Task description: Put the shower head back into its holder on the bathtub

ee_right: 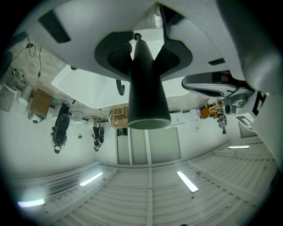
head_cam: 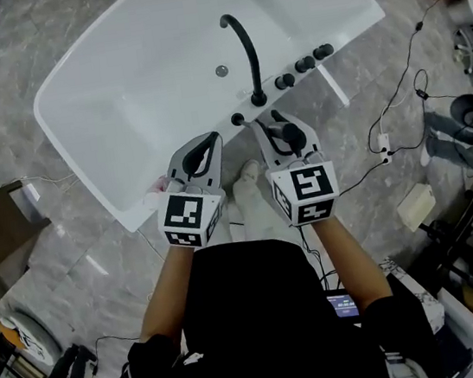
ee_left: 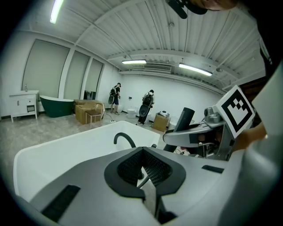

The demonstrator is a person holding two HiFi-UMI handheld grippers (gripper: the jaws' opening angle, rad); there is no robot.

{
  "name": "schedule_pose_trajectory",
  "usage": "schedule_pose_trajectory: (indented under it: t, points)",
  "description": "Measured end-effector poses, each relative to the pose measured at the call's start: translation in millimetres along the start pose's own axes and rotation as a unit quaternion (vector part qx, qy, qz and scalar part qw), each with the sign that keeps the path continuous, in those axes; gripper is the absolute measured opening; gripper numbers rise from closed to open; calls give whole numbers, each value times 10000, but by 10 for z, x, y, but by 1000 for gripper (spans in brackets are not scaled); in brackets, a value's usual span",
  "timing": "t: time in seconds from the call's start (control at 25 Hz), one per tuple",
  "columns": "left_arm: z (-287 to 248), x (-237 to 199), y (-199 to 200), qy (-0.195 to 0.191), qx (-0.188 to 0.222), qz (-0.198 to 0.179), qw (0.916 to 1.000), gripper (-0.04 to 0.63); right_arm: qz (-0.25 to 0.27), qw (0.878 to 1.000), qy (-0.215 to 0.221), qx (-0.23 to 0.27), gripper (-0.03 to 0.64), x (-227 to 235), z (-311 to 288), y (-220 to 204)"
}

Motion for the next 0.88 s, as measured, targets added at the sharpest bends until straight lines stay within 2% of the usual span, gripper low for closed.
schedule_pose_trajectory:
  t: [0.4,0.88]
  points:
    - [-343,-142,-555,-94,-366,231,9990,12,-4,9992,70,-383,138,66,-417,-468]
    - [-593,-305,-947,-127,-537,295,9980,12,50,9977,142,-666,138,58,-723,-909]
Point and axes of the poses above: the fingertips, and each gripper's own axes: z backward along the fingers, x to its right, y out of its top, the point moved 5 cm from there along z, backward along the fingers, and after that the axes turned 13 degrees about -y, right-handed, at the moved point
